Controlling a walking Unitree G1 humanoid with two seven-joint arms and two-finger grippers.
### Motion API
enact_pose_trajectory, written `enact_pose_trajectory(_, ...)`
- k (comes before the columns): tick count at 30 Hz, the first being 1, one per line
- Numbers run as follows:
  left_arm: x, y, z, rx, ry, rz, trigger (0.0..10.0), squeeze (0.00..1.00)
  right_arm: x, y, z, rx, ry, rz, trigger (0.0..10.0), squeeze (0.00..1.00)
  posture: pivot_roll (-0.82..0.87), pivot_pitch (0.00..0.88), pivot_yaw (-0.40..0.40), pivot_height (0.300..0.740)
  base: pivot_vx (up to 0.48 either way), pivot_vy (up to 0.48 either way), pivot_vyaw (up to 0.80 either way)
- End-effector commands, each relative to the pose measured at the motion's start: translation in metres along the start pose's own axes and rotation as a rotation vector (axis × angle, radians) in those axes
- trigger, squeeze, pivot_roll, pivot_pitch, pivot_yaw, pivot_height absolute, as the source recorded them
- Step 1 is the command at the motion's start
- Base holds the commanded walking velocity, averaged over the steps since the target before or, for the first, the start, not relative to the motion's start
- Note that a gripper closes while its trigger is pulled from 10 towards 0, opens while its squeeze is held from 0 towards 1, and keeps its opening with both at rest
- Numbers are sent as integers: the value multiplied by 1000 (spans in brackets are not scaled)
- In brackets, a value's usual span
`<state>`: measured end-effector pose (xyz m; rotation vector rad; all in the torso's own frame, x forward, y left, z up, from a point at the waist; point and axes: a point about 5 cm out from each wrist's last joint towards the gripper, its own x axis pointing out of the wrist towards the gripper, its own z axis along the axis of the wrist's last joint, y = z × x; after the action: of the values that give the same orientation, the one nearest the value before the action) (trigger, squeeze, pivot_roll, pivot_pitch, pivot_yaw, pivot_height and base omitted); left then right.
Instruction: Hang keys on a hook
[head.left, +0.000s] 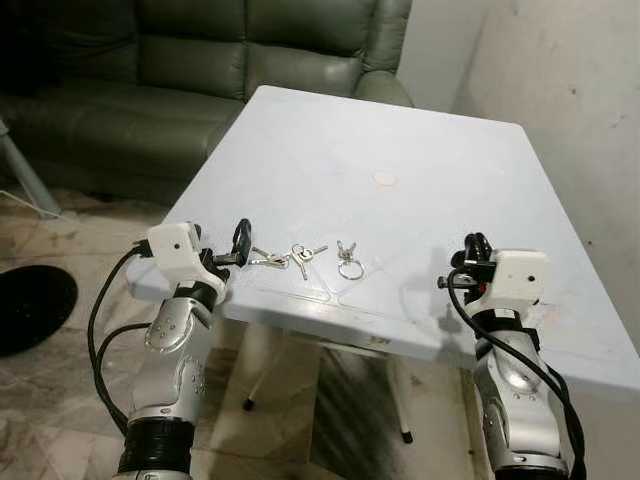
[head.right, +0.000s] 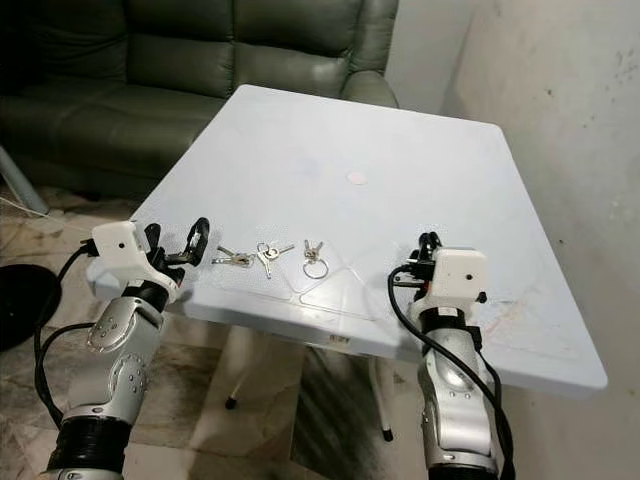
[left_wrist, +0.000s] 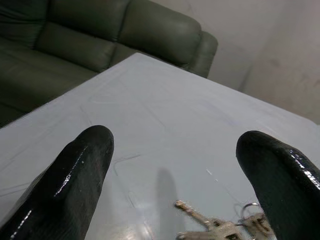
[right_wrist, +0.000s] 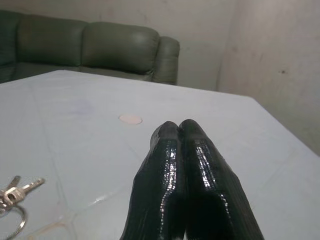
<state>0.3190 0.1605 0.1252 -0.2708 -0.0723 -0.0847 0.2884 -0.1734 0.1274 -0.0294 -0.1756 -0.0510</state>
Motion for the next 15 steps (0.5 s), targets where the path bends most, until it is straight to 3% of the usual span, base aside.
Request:
enact_pose_trajectory(1, 3, -4, 0, -7, 2, -6, 10000, 0, 2, -5, -2, -5, 21, -10, 10000, 0, 33, 0, -88, 740, 0, 480, -800)
enact_pose_trajectory(15, 6, -4, 1, -12, -1, 4, 10000, 0, 5, -1, -2, -6, 31, 2, 10000, 0, 37, 0, -94, 740, 0, 480, -800)
